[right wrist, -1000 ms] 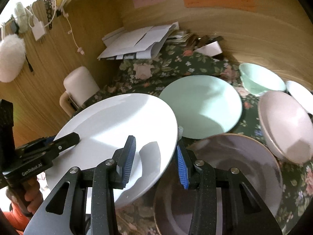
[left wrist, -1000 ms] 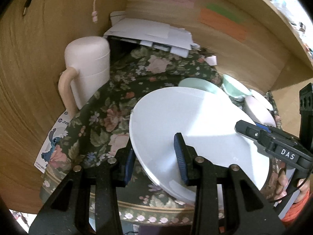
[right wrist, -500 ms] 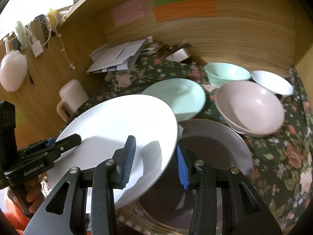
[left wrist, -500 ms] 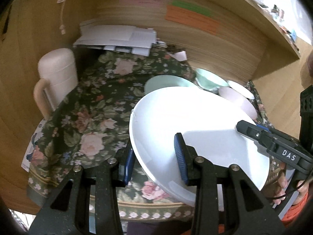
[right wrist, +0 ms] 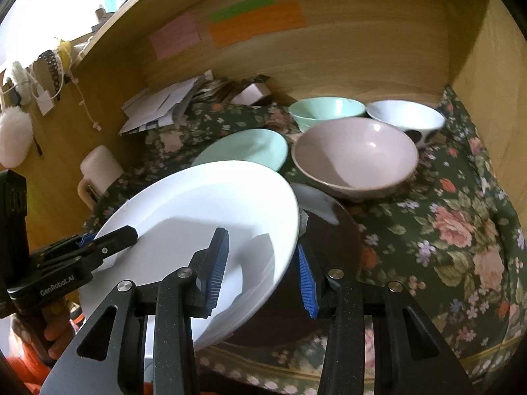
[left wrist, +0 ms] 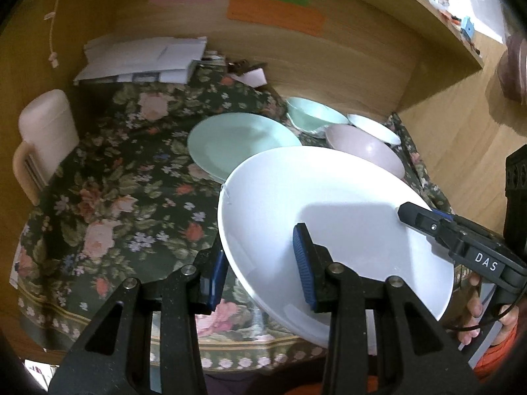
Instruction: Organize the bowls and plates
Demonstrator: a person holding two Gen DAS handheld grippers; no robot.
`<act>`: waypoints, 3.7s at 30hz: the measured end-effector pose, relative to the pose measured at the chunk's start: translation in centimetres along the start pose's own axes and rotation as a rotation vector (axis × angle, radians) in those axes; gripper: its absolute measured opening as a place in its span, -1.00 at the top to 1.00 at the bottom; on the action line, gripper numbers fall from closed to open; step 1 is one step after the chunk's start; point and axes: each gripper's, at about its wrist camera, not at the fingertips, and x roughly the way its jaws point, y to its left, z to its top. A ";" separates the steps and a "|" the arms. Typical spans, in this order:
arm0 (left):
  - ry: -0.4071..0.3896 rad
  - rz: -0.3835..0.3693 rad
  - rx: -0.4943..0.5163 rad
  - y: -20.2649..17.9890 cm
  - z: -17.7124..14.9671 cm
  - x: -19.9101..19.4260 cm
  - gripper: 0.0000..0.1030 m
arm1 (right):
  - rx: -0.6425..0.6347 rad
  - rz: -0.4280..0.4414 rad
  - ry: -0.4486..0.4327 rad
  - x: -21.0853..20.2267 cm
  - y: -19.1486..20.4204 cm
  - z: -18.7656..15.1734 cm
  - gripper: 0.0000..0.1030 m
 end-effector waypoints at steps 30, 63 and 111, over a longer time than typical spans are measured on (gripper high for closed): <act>0.116 0.054 -0.017 -2.1 -0.8 5.9 0.27 | 0.061 0.018 0.114 3.4 -4.6 -1.7 0.29; 0.135 0.069 0.005 -1.8 0.0 8.6 0.28 | 0.090 0.057 0.168 3.2 -5.6 -0.8 0.36; 0.062 0.211 -0.064 8.9 9.3 11.7 -0.62 | -0.226 0.005 0.312 19.4 -0.6 14.6 0.10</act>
